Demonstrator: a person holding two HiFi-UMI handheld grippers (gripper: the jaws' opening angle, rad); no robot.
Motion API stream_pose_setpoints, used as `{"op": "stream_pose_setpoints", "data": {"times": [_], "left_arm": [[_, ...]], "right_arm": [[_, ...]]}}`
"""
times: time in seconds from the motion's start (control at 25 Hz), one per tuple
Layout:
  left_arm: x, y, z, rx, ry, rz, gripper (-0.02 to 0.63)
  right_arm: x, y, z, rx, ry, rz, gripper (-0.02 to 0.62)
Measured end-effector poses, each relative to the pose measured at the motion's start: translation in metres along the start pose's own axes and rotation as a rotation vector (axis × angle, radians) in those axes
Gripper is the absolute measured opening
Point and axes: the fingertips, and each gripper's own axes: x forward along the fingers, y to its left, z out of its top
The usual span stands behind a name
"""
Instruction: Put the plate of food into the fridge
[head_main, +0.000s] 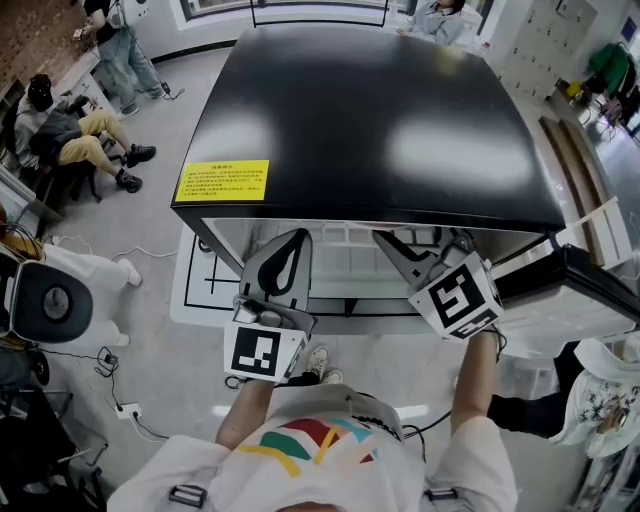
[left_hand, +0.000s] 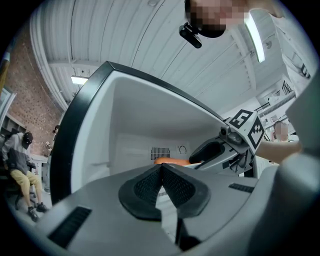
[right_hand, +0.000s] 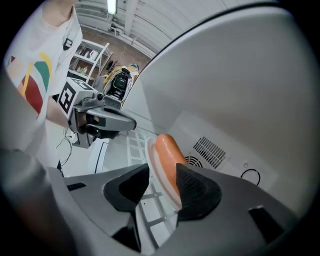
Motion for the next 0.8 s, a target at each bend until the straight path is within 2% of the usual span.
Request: {"op": "stream_pose_setpoints", "data": {"times": [0.28, 0.52, 0.8], "left_arm": [[0.001, -0.003, 0.003, -0.003, -0.008, 0.0, 0.005], [-0.001, -0.004, 0.004, -0.001, -0.01, 0.001, 0.005], [-0.003, -0.008, 0.008, 0.009, -0.019, -0.005, 0.006]], "right_arm": [[0.004, 0.008, -0.004, 0.071, 0.043, 0.045, 0.173], [-0.002, 0.005, 0.006, 0.134, -0.011, 0.055, 0.187], [-0.012, -0.005, 0.017, 0.153, -0.072, -0.03, 0.186]]}}
